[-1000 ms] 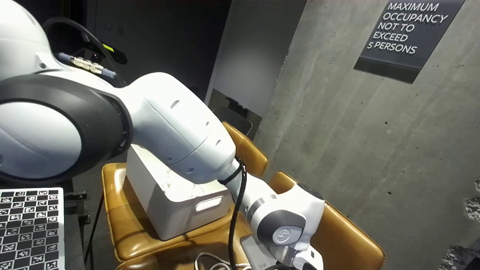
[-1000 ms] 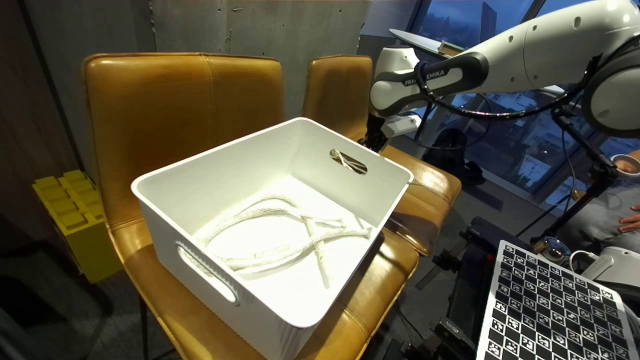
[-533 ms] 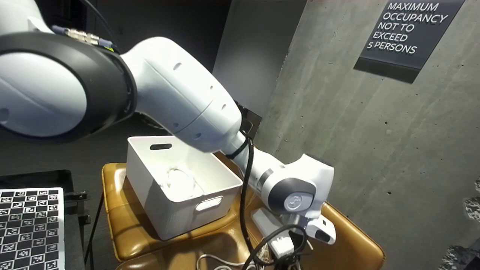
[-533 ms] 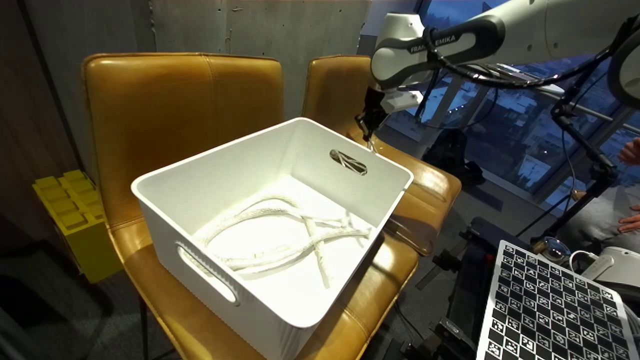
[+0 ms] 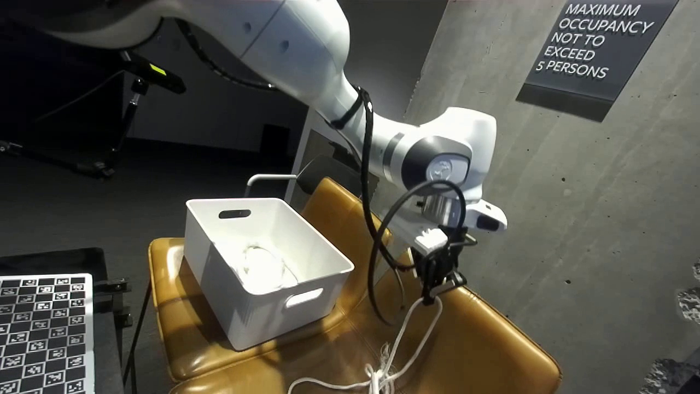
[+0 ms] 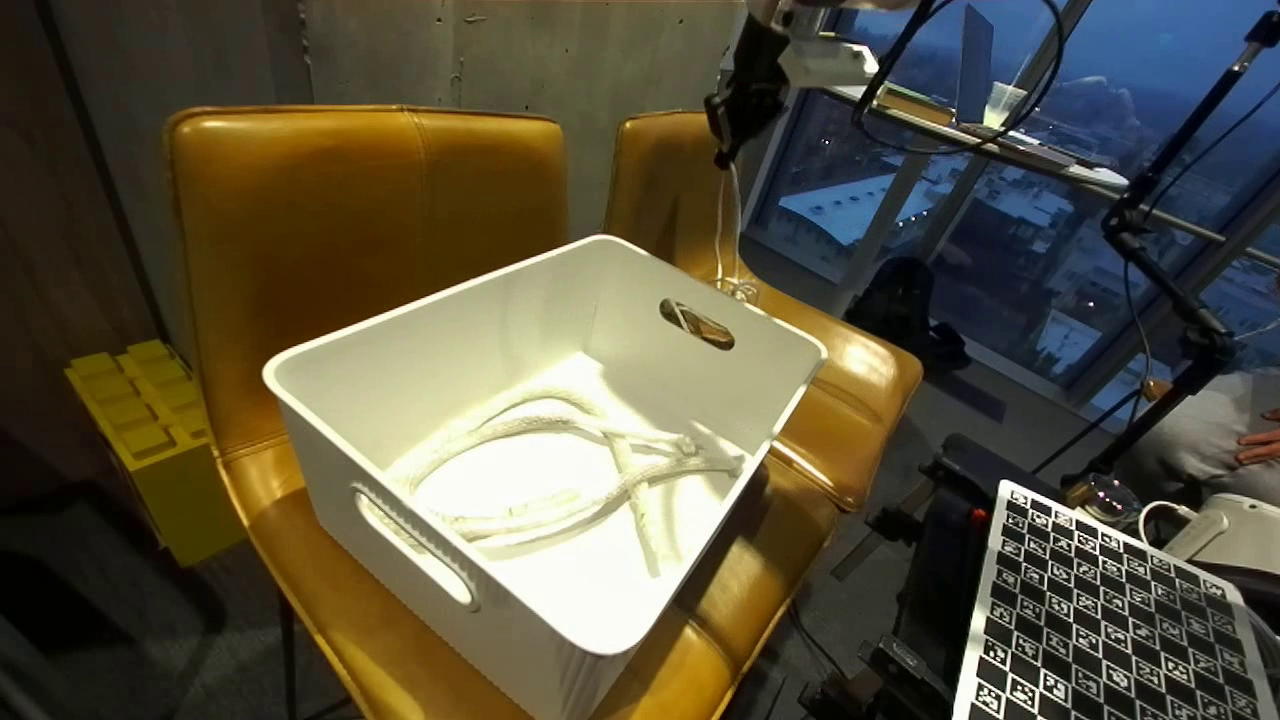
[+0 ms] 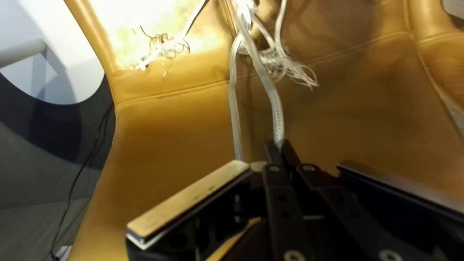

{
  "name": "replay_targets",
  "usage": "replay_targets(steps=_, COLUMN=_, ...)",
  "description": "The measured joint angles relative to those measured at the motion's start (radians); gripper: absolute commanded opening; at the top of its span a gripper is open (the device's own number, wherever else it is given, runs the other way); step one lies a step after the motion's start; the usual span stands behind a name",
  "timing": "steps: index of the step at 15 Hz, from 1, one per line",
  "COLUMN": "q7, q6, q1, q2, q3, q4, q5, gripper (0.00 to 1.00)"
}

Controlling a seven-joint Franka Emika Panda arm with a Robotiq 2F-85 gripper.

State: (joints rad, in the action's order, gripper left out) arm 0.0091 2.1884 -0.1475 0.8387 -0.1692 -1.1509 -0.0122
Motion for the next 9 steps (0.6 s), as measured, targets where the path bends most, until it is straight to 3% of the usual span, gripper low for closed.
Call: replay_targets(steps=9, q7=0.001, q6=0.009, q1=0.077, q2=-0.424, q3=0.060, q4=-0.229, q5=-0.001, gripper=0.01)
